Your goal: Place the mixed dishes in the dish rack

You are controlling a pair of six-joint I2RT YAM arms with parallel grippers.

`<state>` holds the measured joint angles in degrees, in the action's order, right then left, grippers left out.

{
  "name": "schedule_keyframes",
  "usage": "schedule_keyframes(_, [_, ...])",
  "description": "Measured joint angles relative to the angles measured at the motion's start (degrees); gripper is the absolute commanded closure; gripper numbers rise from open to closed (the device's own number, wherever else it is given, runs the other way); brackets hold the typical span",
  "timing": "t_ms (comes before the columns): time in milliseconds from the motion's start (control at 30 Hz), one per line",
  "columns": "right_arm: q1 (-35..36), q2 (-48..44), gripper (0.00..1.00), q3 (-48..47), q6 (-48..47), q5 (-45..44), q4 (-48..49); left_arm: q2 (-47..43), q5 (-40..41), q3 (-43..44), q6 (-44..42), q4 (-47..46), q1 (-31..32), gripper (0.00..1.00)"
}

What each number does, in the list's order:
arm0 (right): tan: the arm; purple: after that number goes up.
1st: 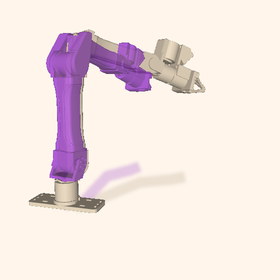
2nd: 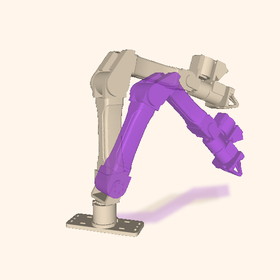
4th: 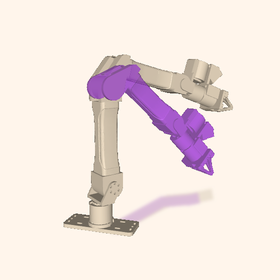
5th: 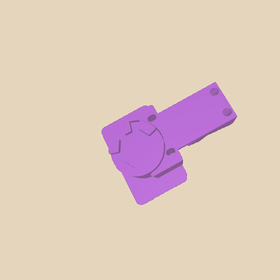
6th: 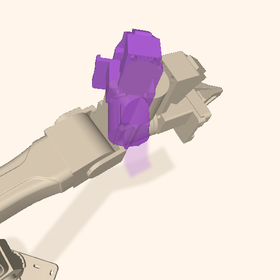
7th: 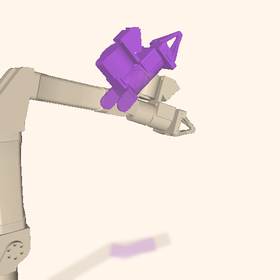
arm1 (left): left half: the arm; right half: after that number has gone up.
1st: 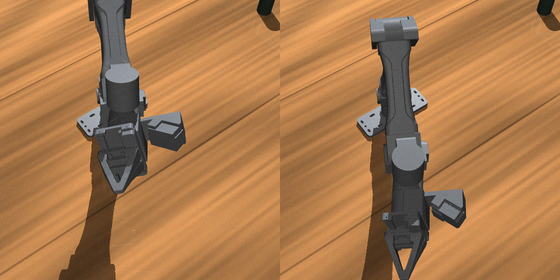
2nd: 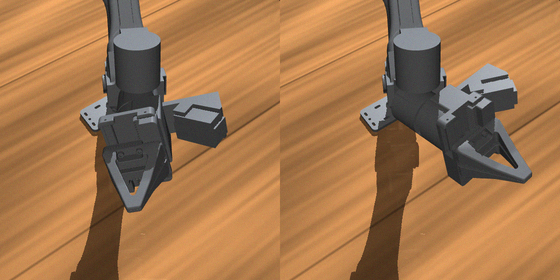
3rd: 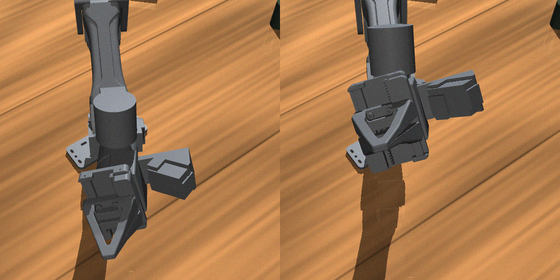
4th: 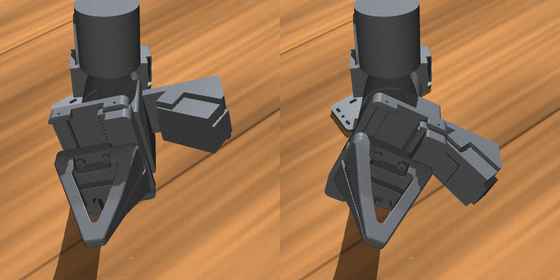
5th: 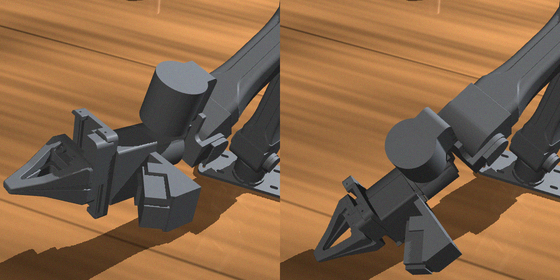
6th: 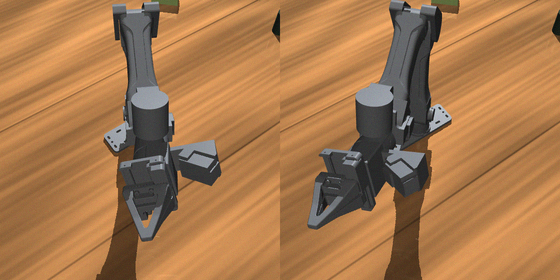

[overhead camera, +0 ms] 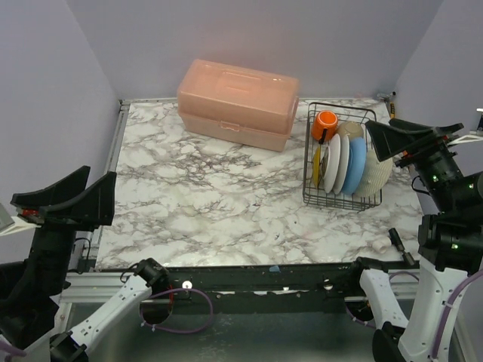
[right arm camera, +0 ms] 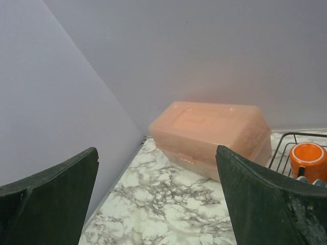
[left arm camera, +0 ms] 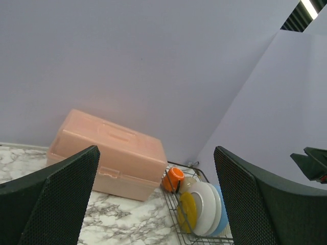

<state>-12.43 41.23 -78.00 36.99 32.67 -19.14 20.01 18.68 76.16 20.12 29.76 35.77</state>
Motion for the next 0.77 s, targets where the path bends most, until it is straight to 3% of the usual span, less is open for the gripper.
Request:
schedule_keyframes(333, [0.0,0.4,0.01,3.2,3.1,-0.3,5.4,-3.0,1.1,1.7,-0.1,3.0,0.0,0.05])
schedule_keyframes(767, [0.0,-1.1,0.0,2.5,3.0,-4.5,5.4,-3.0,2.0,0.9,-1.7,3.2,0.0,0.04])
